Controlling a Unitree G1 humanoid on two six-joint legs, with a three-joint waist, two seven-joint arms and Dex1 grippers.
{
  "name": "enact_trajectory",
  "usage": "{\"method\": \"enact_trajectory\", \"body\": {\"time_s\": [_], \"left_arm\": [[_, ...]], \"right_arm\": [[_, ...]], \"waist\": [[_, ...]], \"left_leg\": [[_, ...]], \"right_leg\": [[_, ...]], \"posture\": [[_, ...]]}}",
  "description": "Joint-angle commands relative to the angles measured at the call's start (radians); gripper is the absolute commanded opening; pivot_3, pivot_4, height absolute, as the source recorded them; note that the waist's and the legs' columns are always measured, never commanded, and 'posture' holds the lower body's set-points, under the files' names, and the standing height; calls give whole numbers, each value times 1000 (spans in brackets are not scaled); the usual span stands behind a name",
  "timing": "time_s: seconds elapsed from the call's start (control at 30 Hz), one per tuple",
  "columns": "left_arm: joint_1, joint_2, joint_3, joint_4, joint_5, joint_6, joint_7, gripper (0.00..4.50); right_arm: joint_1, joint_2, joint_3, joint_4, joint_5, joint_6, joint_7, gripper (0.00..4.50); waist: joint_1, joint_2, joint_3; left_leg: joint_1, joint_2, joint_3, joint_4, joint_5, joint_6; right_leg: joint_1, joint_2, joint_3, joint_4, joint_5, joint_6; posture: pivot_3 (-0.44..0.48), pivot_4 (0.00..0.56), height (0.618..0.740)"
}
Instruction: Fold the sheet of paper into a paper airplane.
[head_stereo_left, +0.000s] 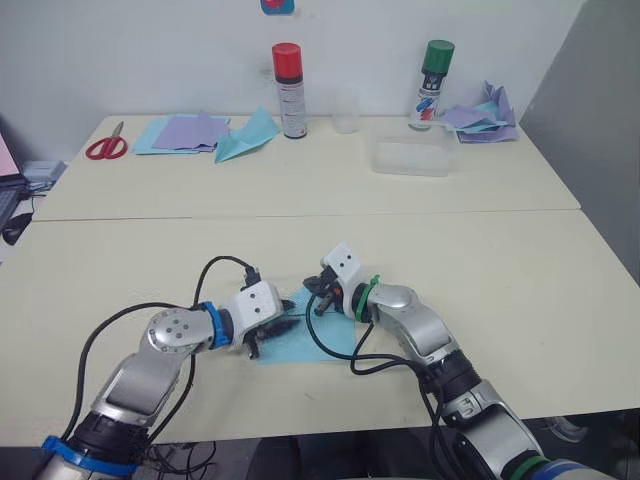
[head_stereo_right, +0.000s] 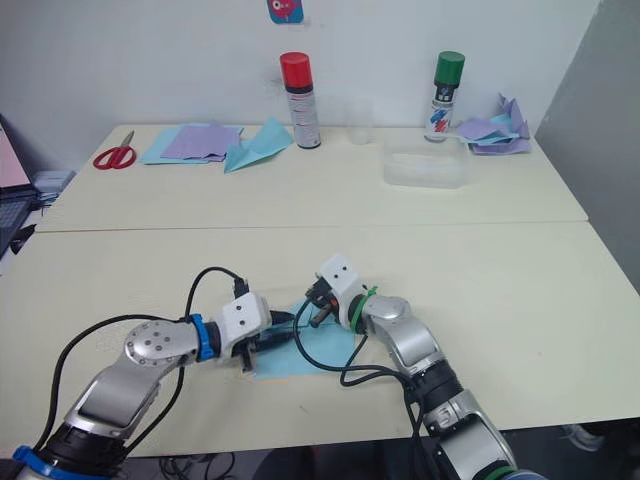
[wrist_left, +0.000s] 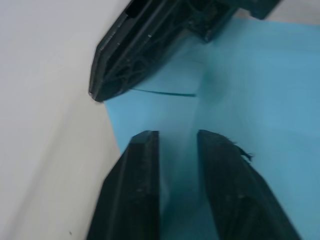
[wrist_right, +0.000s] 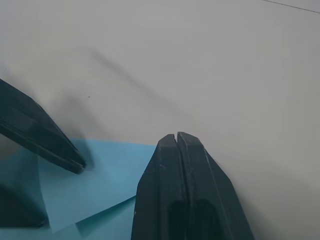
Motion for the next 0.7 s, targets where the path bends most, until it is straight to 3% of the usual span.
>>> {"method": "enact_trajectory", "body": {"time_s": [0.03,0.13,0.3,0.43,0.7], "left_arm": [[41,33,100,-64,-103,56,-35,2924],[56,48,204,-83,-221,155,-54,3918],[-10,19,284,-34,-314,248,-13,3918],[-92,-78,239,-10,-308,285,82,3025],[-52,-145,72,44,-155,222,166,398]], "right_arm": [[21,-1,33,18,-14,26,11,0],[22,-3,33,20,-14,26,13,0],[27,-6,39,15,-13,29,17,0],[32,-10,44,12,-13,31,22,0],[38,-13,50,6,-12,34,23,0]], "waist": [[-1,0,0],[1,0,0],[4,0,0],[8,-1,-1],[7,-1,-1]], "left_leg": [[0,0,0,0,0,0],[0,0,0,0,0,0],[0,0,-1,1,0,0],[0,-1,0,3,0,0],[0,0,-1,2,0,0]], "right_leg": [[0,0,0,0,0,0],[0,0,-1,0,0,0],[0,0,-1,0,0,0],[1,0,-1,0,0,0],[1,1,0,1,3,-5]], "posture": [[0,150,740],[0,150,740],[0,150,740],[0,150,740],[0,150,740]]}}
